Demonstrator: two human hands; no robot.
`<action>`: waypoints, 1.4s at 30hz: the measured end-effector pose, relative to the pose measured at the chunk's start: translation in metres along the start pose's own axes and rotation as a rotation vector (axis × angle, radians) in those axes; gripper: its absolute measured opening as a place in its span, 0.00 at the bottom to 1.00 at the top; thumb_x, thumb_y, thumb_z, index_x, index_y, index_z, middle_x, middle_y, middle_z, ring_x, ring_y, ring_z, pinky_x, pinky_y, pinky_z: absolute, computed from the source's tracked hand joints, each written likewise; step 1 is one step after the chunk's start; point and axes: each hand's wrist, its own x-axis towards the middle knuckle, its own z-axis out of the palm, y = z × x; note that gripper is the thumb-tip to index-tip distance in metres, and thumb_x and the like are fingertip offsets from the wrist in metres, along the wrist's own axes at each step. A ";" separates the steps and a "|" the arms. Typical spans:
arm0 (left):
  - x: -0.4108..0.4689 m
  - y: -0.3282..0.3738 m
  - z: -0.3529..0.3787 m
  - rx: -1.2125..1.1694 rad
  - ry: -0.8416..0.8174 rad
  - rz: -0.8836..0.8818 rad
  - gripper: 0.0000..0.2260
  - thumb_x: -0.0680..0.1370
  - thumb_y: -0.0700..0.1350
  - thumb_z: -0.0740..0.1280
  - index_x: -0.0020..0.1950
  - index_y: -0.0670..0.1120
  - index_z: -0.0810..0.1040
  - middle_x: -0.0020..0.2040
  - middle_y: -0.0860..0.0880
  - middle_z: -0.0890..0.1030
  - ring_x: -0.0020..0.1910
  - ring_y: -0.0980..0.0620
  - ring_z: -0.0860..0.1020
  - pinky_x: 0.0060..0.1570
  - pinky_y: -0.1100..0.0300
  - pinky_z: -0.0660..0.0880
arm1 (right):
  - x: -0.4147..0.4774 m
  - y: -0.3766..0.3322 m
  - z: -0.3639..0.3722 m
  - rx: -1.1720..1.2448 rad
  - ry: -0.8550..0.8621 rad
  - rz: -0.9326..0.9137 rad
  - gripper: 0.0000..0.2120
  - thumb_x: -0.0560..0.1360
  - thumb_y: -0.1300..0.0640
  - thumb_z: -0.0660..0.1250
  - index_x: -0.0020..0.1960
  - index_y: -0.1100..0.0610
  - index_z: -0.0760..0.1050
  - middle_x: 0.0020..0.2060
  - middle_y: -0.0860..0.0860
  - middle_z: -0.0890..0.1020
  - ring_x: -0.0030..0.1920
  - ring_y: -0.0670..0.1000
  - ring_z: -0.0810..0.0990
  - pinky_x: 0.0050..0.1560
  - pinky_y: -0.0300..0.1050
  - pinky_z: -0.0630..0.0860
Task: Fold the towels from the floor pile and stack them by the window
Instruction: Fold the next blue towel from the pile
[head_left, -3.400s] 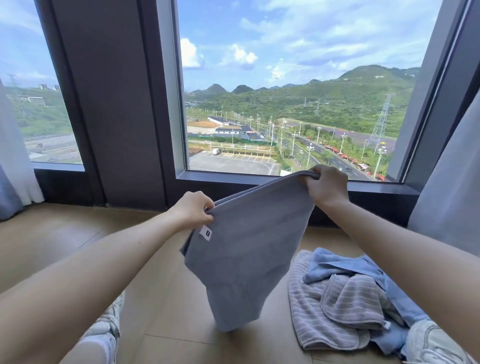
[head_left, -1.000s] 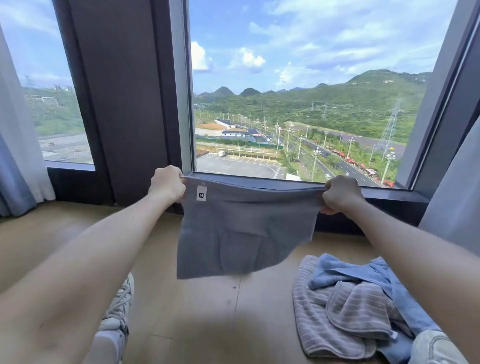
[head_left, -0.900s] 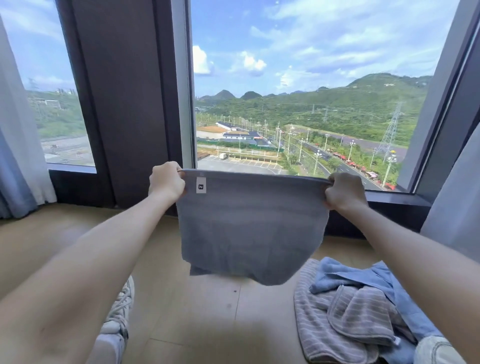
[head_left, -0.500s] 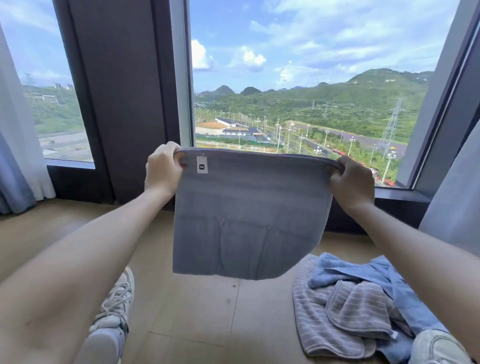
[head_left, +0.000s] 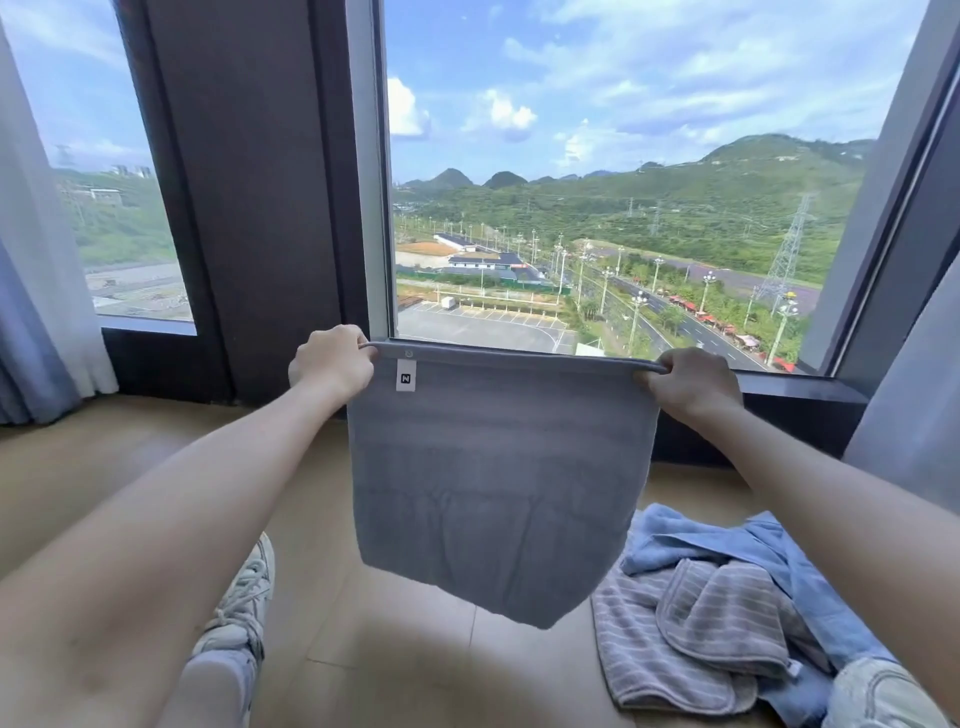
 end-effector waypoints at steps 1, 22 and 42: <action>-0.001 -0.001 -0.001 0.015 -0.007 -0.023 0.09 0.80 0.47 0.61 0.54 0.46 0.77 0.55 0.41 0.78 0.56 0.38 0.75 0.48 0.54 0.70 | -0.001 -0.002 0.000 0.082 -0.012 -0.019 0.12 0.76 0.53 0.64 0.37 0.58 0.71 0.34 0.53 0.74 0.40 0.55 0.73 0.29 0.40 0.62; -0.044 0.069 0.015 -0.600 -0.427 0.301 0.05 0.71 0.46 0.74 0.42 0.45 0.82 0.42 0.47 0.83 0.41 0.54 0.78 0.44 0.62 0.73 | -0.025 -0.046 0.019 0.420 -0.300 -0.245 0.16 0.72 0.50 0.71 0.58 0.54 0.76 0.49 0.46 0.79 0.50 0.46 0.76 0.45 0.37 0.69; -0.050 0.047 0.028 -0.028 -1.014 0.325 0.14 0.72 0.50 0.72 0.55 0.45 0.82 0.47 0.51 0.82 0.43 0.54 0.78 0.50 0.60 0.74 | -0.020 -0.047 0.014 0.494 0.052 -0.190 0.05 0.76 0.55 0.66 0.47 0.57 0.78 0.35 0.45 0.76 0.40 0.49 0.73 0.40 0.41 0.65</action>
